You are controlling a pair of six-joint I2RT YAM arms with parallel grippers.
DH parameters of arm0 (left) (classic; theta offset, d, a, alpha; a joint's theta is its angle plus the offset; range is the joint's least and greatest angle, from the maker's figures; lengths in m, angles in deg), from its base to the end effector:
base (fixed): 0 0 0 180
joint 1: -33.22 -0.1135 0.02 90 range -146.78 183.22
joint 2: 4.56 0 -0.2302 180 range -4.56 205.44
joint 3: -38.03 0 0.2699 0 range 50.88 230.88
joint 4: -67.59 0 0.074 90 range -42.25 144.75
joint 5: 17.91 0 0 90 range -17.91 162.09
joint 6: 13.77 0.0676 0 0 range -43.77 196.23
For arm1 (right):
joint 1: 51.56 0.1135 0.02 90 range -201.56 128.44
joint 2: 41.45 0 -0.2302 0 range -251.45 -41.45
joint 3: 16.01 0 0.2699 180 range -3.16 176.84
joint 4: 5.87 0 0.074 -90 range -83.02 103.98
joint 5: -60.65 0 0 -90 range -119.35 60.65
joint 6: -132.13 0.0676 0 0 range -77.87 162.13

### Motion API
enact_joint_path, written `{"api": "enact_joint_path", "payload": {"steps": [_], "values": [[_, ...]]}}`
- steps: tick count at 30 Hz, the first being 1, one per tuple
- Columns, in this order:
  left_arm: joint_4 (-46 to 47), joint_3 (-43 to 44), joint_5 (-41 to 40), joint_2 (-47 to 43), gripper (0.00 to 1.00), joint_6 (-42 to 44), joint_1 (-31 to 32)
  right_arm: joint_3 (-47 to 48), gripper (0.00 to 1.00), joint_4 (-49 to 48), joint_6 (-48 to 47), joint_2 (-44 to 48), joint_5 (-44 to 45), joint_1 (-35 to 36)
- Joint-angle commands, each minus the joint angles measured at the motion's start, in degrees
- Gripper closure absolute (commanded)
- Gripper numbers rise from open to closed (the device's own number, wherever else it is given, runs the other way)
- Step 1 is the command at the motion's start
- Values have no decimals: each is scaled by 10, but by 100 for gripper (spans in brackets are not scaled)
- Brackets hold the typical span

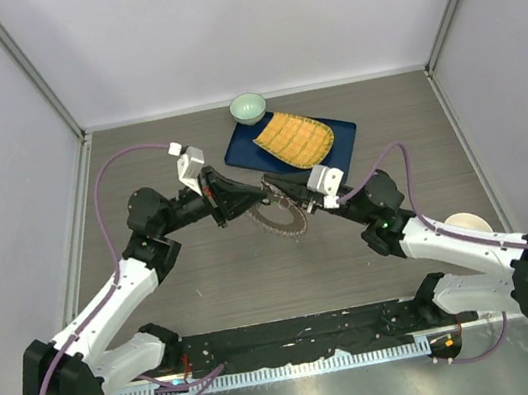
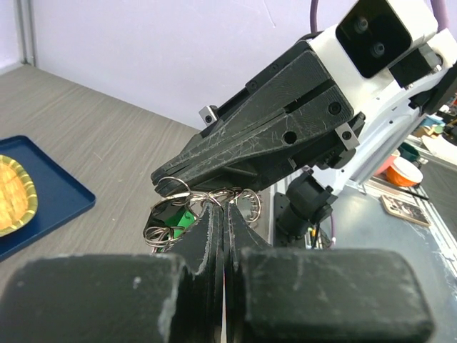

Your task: Remove the keys from the keyring

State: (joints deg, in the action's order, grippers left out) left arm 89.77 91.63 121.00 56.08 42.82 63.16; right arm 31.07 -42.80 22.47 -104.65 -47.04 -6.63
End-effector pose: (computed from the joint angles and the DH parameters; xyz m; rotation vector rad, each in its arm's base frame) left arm 0.2253 -0.1885 0.3120 0.7598 1.3716 -1.4465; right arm 0.2013 0.2299 0.2932 -0.8807 0.8804 0.5697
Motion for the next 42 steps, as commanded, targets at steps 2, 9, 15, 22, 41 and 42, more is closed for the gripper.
{"api": "enact_joint_path", "payload": {"steps": [2,9,15,22,41,42], "values": [[3,2,69,-40,100,18,13,44,99,-86,-59,-39,82,-11],[-80,28,23,-65,100,129,12,-36,99,-115,23,-12,121,-11],[-30,34,7,-51,100,116,12,-55,99,-66,63,29,71,-11],[78,31,25,-26,100,46,13,-58,99,-25,71,33,30,-11],[66,30,30,-24,100,77,12,7,99,202,-120,26,66,53],[55,29,30,-25,100,81,12,7,99,197,-108,32,92,53]]}}
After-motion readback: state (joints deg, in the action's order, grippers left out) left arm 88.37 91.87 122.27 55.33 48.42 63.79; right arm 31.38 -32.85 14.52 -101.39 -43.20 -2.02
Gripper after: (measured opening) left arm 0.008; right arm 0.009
